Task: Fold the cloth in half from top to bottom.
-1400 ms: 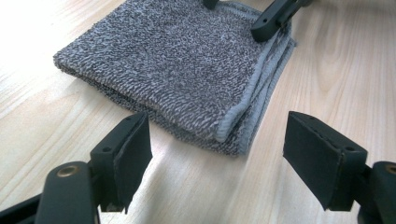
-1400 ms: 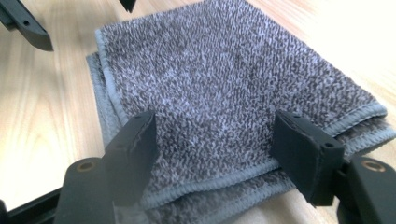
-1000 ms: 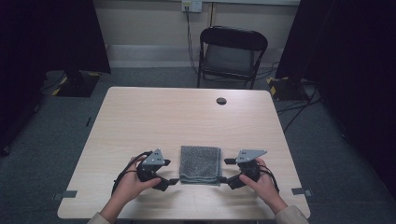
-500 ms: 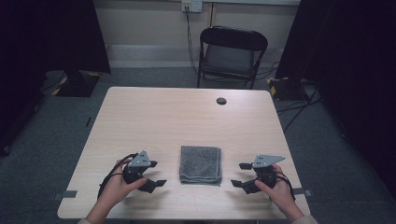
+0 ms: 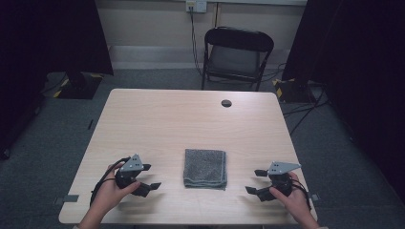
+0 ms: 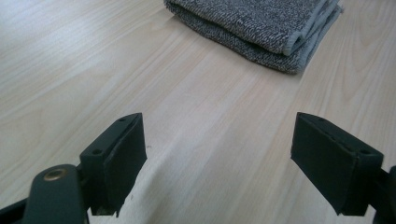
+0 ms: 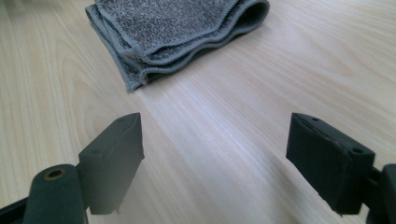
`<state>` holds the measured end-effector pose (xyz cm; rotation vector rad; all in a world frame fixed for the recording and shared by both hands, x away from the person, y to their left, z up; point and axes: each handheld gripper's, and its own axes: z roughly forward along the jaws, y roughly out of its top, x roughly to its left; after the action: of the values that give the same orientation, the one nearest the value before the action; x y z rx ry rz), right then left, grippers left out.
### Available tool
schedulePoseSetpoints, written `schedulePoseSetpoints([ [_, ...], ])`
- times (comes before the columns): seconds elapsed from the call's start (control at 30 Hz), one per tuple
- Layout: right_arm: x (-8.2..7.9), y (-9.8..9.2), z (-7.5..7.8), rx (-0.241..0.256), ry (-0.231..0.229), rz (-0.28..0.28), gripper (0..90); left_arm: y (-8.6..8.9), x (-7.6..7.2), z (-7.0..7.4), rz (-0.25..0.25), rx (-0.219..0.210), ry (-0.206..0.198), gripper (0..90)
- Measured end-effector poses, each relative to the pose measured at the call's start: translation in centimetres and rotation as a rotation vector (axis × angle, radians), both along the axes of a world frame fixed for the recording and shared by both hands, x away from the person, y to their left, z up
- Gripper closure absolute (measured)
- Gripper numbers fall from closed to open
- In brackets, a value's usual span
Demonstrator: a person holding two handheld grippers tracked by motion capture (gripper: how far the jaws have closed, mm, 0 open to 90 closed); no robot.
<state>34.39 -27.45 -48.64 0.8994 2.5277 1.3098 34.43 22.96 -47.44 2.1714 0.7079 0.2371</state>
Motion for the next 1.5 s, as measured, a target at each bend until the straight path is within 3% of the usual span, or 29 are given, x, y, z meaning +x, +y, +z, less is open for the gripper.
schedulePoseSetpoints([
  [0.6, -0.6, -2.2, -0.3, -0.027, 0.011, -0.052, 18.5, 1.9, -0.3, -0.5, 0.021, 0.008, 0.008, 17.7],
  [1.13, -1.3, -4.3, -0.5, -0.040, 0.017, -0.091, 18.7, 4.5, -0.9, -0.7, 0.079, -0.004, 0.013, 17.7],
  [1.5, -1.5, -5.1, -0.6, -0.050, 0.005, -0.118, 18.7, 5.8, -1.0, -1.0, 0.097, 0.014, 0.011, 17.7],
])
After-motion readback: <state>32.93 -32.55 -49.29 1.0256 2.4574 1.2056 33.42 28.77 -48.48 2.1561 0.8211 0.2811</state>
